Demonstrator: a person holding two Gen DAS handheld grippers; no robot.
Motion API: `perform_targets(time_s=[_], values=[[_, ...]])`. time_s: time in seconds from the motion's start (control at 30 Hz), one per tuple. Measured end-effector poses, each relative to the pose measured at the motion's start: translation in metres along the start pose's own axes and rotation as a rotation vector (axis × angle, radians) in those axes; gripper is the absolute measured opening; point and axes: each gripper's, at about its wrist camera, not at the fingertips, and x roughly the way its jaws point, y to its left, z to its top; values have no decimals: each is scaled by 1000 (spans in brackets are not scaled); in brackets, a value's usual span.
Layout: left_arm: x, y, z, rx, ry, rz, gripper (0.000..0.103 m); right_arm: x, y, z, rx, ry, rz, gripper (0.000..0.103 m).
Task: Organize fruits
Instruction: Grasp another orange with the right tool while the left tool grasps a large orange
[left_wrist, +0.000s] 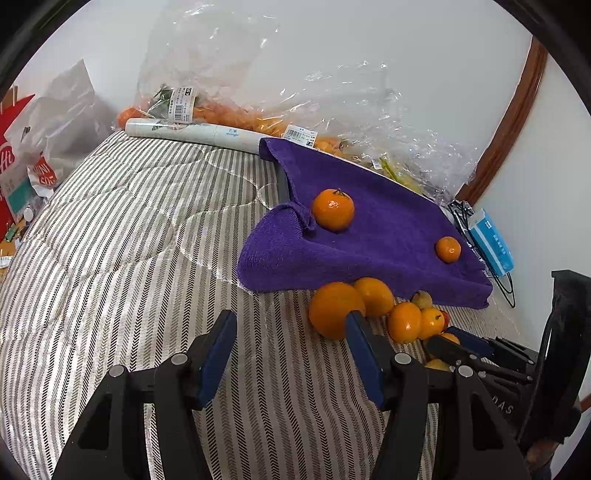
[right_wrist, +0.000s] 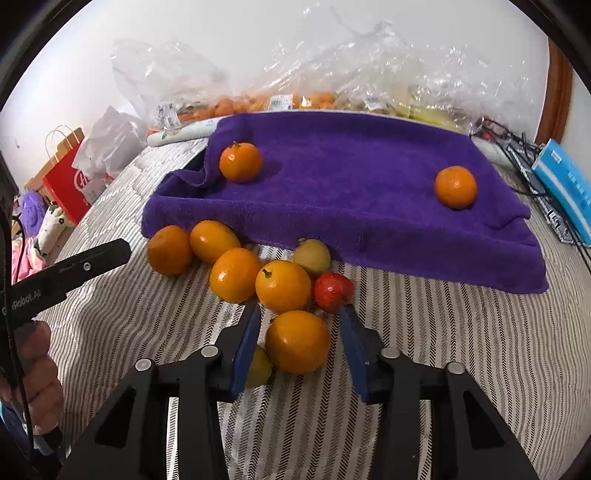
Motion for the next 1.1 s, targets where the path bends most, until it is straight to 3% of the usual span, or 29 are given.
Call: perform_targets(time_s=[0.3,0.47,0.77,1.03,1.1], values=[[1,0,0,3,1,-2,58,-16,-22,-13,-21,-15,-80,35],[3,-1,-2,5,5,-10,58,-10,-26,-22,-43,9,-65,36],[5,-21,-3,85,5,-78,60,-23,-36,-28,-77,-68,-92,36],[38,-41,1,89,106,18,58,-33,-74,-27,-42,-122,-117,36],[39,-46,0,116,72,80,56,-33,-82,-26,-24,-136,-116,36]])
